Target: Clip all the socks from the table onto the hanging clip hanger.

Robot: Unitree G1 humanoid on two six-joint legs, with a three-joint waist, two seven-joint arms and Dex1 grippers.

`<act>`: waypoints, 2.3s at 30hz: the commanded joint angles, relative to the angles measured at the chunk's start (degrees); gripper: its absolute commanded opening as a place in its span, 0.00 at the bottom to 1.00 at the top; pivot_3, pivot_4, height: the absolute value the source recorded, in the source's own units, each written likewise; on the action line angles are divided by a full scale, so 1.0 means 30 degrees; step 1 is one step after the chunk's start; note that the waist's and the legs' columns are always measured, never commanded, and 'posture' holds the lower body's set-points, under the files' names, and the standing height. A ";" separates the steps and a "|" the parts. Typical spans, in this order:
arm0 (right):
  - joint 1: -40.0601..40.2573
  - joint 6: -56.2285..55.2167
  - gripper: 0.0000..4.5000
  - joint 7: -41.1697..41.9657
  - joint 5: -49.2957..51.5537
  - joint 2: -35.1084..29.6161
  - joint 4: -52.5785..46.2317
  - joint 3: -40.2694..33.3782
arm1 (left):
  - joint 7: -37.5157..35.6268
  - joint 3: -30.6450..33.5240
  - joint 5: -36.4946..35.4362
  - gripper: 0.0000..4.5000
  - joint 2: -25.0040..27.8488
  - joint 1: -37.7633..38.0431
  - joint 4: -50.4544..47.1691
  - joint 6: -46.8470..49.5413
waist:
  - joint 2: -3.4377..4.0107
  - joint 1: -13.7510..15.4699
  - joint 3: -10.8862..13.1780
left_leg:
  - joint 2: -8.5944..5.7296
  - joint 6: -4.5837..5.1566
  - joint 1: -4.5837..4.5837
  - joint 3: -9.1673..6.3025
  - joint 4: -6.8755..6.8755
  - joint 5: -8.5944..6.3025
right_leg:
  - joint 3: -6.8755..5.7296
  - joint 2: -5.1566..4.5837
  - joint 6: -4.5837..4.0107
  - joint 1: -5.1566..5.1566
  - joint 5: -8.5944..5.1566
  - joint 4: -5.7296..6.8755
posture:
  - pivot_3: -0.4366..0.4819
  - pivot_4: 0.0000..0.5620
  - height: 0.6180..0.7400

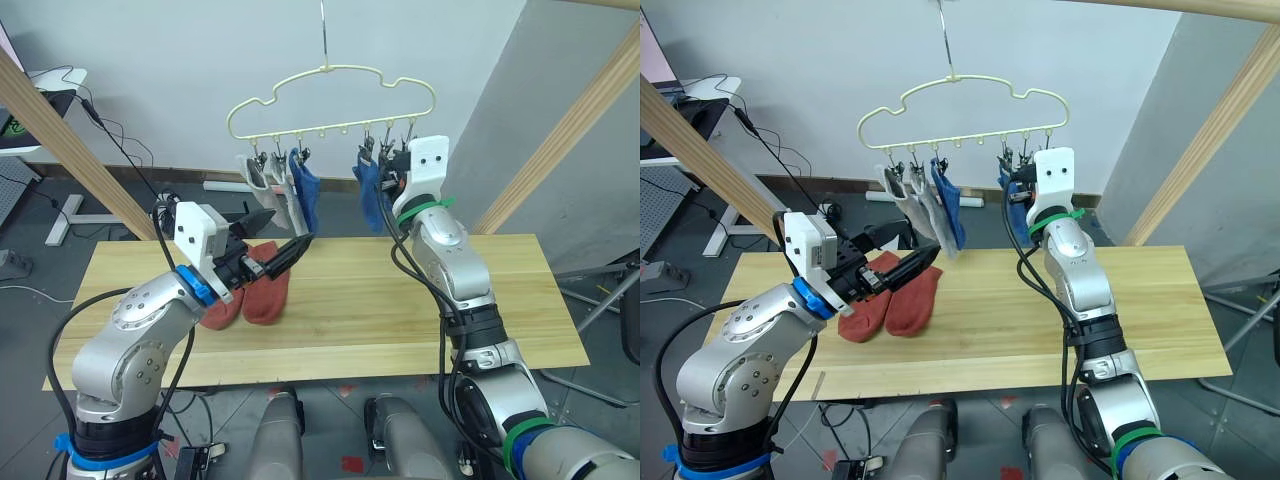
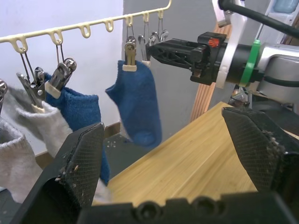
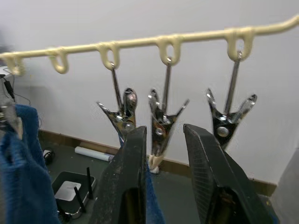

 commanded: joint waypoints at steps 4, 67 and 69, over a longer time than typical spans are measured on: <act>-0.1167 -0.0680 0.29 -0.0479 -0.0094 0.0281 0.0779 -0.0753 | 0.0218 0.0076 -0.0570 1.00 0.0213 0.0100 -0.1102 -0.0087 | 0.0001 -0.0002 0.0000 | 0.0003 0.0000 0.0001 -0.0001 0.0001 0.0000 | -0.0004 0.0000 -0.0005 0.0000 0.0003 0.0004 | 0.54 0.46 1.00; -0.4521 -0.2436 0.36 -0.0277 0.0131 0.1299 0.5152 -0.1425 | 0.0189 -0.0495 -0.0237 1.00 0.0305 -0.0091 -0.0725 -0.0599 | 0.0005 0.0036 0.0002 | 0.0002 0.0001 0.0000 -0.0002 -0.0002 0.0000 | -0.0009 -0.0002 -0.0009 -0.0002 0.0005 0.0002 | 0.55 0.46 1.00; -0.4619 -0.2465 0.36 -0.0228 0.0209 0.1359 0.5288 -0.1468 | 0.0207 -0.0498 -0.0237 1.00 0.0306 -0.0082 -0.0753 -0.0596 | 0.0005 0.0038 0.0003 | 0.0002 0.0001 0.0000 -0.0001 -0.0002 0.0000 | -0.0009 -0.0002 -0.0009 -0.0001 0.0005 0.0001 | 0.55 0.46 1.00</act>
